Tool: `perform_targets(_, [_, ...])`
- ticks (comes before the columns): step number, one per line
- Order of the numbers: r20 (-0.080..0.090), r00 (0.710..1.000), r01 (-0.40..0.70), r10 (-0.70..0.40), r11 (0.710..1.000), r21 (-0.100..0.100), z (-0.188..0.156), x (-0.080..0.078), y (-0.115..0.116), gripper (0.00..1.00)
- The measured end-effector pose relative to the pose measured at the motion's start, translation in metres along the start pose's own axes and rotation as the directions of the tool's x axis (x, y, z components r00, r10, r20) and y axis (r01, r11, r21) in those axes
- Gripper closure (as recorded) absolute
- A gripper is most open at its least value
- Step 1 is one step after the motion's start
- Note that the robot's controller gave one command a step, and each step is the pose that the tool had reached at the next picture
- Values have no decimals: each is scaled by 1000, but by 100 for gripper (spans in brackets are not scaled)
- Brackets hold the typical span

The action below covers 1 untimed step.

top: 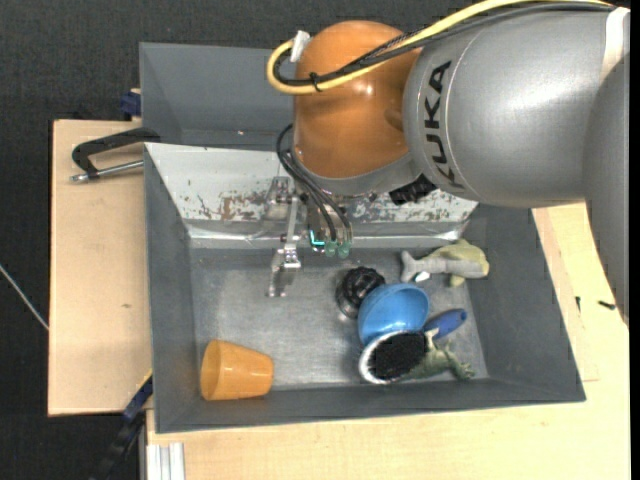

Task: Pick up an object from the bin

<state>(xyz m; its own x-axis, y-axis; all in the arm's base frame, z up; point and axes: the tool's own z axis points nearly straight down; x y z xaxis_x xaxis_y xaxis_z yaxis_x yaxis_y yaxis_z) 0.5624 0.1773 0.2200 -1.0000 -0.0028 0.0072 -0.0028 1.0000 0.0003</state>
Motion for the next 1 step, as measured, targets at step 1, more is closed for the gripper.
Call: perform_targets(1, [1,998,-56,56,998,4,66,-13,-80,0])
